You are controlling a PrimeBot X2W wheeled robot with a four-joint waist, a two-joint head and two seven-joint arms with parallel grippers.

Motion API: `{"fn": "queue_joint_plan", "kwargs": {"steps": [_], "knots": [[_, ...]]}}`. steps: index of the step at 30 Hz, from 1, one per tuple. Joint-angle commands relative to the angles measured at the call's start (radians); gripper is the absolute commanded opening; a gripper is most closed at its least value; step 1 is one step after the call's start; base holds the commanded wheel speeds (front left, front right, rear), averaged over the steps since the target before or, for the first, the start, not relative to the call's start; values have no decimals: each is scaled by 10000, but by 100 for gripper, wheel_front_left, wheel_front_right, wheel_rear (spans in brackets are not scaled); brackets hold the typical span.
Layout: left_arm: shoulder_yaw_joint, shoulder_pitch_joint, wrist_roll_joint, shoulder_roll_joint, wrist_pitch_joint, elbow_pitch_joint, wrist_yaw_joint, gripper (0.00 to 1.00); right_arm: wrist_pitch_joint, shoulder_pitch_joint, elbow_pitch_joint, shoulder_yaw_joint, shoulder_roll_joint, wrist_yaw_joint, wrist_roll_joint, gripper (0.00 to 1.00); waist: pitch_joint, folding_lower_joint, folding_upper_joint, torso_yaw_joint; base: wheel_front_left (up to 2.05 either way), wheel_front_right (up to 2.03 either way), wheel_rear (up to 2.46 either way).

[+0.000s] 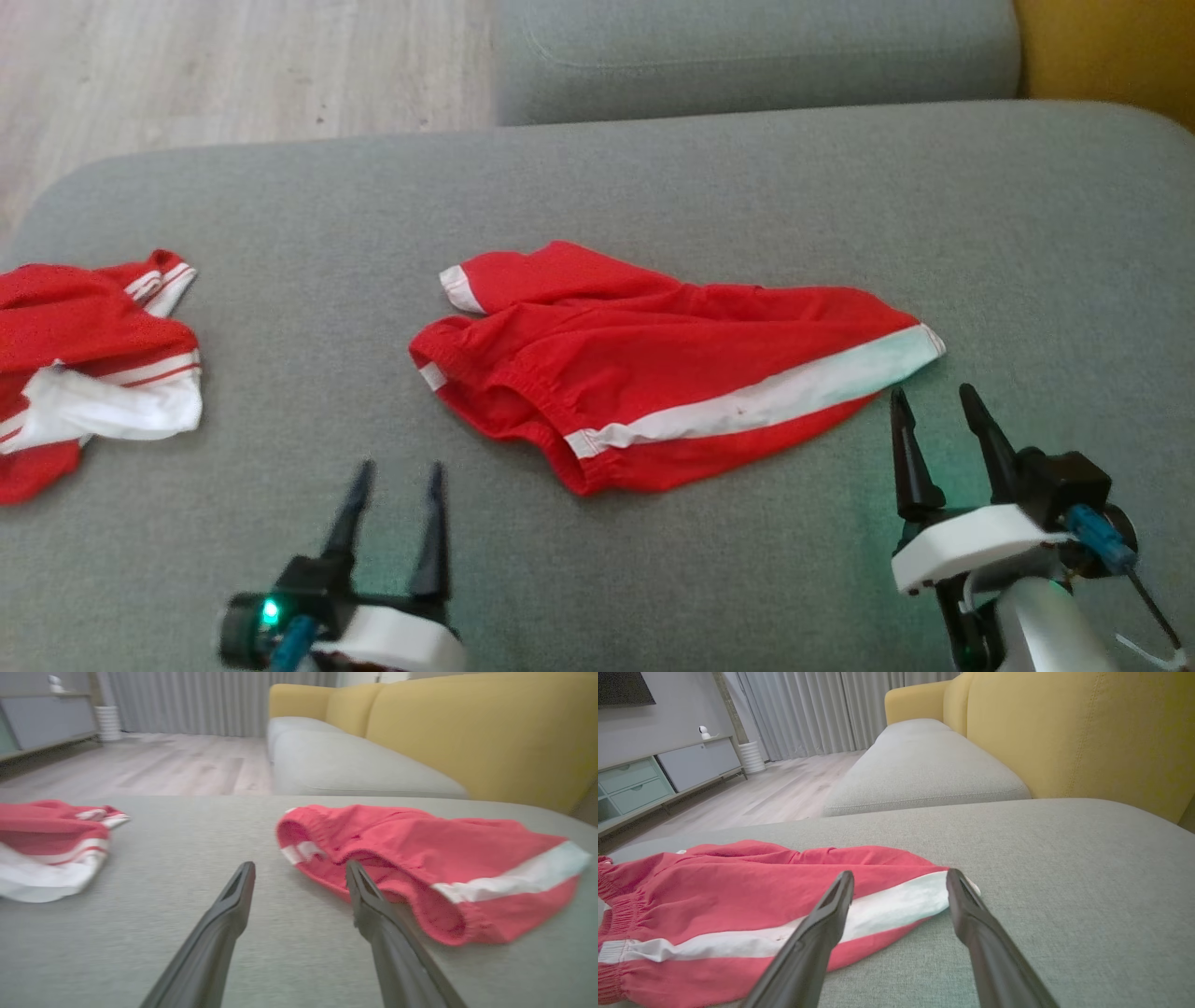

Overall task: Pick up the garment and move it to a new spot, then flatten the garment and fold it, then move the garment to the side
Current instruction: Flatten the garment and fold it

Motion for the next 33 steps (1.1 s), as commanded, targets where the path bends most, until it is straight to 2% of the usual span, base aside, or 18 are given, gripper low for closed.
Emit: {"fn": "queue_joint_plan", "kwargs": {"steps": [1,7,9,20,32,33], "knots": [[5,-393,-338,14,-51,-306,-318,100,-42,-261,-257,282,-54,-7,100,100,137,1,0,-107,0,0,0],[-1452,-1195,-2075,14,-51,513,-1212,100,-42,-474,-181,553,-53,-7,176,100,703,1,0,-802,0,0,0],[-1838,-1418,-2459,14,-51,755,-1318,100,-42,-534,-161,538,-53,-7,155,100,849,1,0,-1040,0,0,0],[-2985,-2136,-3736,14,-51,2020,-1435,100,-42,-738,-244,342,-53,-7,133,100,1380,1,0,-1712,0,0,0],[-2993,-2450,-3843,14,-51,1435,-1439,100,-42,-775,-222,381,-53,-7,302,100,1495,1,0,-1624,0,0,0],[-3005,-2432,-3833,14,-51,1446,-1439,91,-42,-781,-209,404,-53,-7,319,100,1491,1,0,-1615,0,0,0]]}}
